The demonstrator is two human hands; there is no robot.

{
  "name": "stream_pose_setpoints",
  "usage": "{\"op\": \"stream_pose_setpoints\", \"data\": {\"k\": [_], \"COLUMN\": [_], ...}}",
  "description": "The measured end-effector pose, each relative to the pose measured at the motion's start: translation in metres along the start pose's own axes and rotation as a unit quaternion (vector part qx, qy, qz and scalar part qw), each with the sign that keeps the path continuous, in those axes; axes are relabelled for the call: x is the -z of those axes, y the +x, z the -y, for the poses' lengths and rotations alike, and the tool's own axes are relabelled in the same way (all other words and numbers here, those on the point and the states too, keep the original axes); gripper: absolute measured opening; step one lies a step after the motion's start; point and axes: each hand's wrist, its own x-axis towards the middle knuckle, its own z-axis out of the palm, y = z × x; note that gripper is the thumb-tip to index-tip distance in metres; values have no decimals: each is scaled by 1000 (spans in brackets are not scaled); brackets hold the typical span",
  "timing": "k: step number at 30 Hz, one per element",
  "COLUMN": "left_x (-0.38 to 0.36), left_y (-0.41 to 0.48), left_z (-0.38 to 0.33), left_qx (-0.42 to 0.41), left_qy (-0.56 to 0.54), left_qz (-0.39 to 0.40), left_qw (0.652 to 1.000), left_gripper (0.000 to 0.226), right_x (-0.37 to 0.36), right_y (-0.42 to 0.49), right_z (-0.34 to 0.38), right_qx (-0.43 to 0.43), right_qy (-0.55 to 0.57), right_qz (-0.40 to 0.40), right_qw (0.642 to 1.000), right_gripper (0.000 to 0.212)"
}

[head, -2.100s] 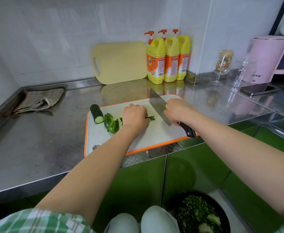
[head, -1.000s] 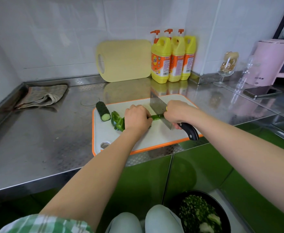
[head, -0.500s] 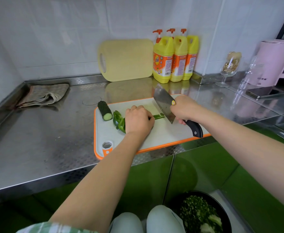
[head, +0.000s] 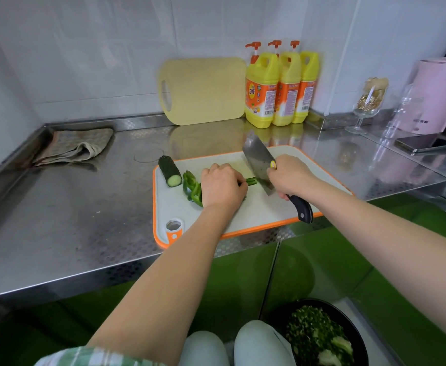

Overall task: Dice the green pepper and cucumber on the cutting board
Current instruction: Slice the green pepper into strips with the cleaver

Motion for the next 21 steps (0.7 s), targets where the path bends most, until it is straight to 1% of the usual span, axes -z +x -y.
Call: {"op": "stream_pose_setpoints", "data": {"k": [2,5,8,17,21], "left_x": [-1,-3,-4,-2,-1], "left_y": [1,2,3,1,0], "left_z": [0,1,2,1,1], "left_qx": [6,12,13,14,11], "left_qy": [-2,-12,-12,-22,-30], "left_qz": [-5,-6,-4,-7,-15], "left_qw": [1000,1000,1000,1000,999], "left_gripper": [18,17,16,17,17], "right_x": [5,9,3,2,11], "right_y": [-1,-6,-7,-2,-9], "right_z": [-2,4,11,8,10], "right_qx": [10,13,-3,-12,11], "right_qy": [-2,-45,-78,7,2], "right_qz": [7,49,65,18,60], "right_qw": [1000,998,995,1000,998], "right_gripper": [36,26,32,33,28]}}
